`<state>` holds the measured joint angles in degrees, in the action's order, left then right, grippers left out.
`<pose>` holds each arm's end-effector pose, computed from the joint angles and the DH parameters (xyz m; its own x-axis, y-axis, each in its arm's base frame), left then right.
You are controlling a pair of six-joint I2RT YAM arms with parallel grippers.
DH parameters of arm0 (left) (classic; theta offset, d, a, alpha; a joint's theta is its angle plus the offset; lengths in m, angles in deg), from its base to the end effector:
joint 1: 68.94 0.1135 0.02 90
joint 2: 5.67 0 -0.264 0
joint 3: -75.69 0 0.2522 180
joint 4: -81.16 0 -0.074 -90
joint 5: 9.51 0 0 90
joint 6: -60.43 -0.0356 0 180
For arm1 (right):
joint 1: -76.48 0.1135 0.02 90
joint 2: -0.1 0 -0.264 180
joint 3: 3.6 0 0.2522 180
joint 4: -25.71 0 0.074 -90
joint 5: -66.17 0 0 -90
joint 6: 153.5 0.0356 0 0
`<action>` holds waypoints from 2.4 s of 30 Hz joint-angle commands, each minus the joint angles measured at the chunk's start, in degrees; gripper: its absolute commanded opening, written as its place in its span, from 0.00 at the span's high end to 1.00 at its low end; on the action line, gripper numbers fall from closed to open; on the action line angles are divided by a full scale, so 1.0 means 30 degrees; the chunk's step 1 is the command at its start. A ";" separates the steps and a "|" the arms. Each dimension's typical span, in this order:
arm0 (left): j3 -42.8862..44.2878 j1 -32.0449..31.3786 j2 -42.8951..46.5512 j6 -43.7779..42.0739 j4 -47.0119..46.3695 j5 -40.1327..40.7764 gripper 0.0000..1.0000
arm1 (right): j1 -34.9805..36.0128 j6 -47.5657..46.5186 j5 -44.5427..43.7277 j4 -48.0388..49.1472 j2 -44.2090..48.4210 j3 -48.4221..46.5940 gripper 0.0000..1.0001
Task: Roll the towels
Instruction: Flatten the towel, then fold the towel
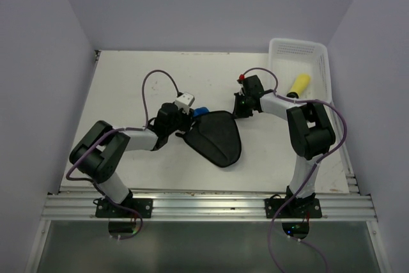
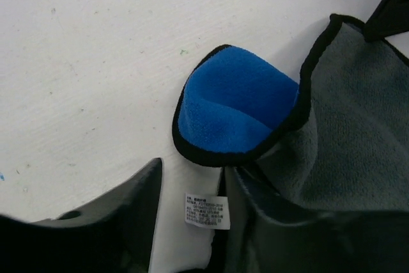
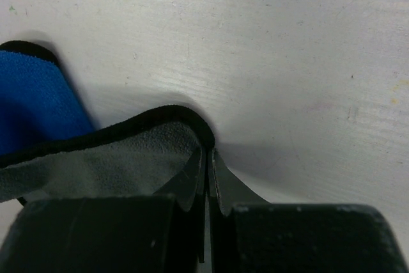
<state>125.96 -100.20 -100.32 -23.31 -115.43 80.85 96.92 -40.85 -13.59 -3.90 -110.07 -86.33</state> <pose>0.2725 -0.1651 0.1491 -0.4522 0.1470 -0.8797 0.4676 0.8790 -0.0936 0.3671 0.1436 0.1536 -0.8929 0.0717 -0.4445 -0.0980 0.9327 0.3471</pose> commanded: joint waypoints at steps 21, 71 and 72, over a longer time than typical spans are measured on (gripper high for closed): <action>0.3210 -0.0125 0.3945 0.0196 0.6154 0.4183 1.00 | -0.0019 -0.0959 -0.1508 -0.1426 0.4962 0.0283 1.00; 1.1619 -0.3815 -0.1732 0.0520 1.4628 1.0309 1.00 | 0.1446 -0.2573 -0.8190 1.3020 1.4805 1.4287 1.00; 1.1560 -0.3874 -0.1702 0.0520 1.4628 1.0309 1.00 | 0.1475 -0.2310 -0.8102 1.2991 1.4954 1.4637 1.00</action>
<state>161.50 -111.41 -106.70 -21.69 -69.29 109.35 101.29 -49.79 -37.61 35.57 -67.99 -44.46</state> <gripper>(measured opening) 0.005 0.011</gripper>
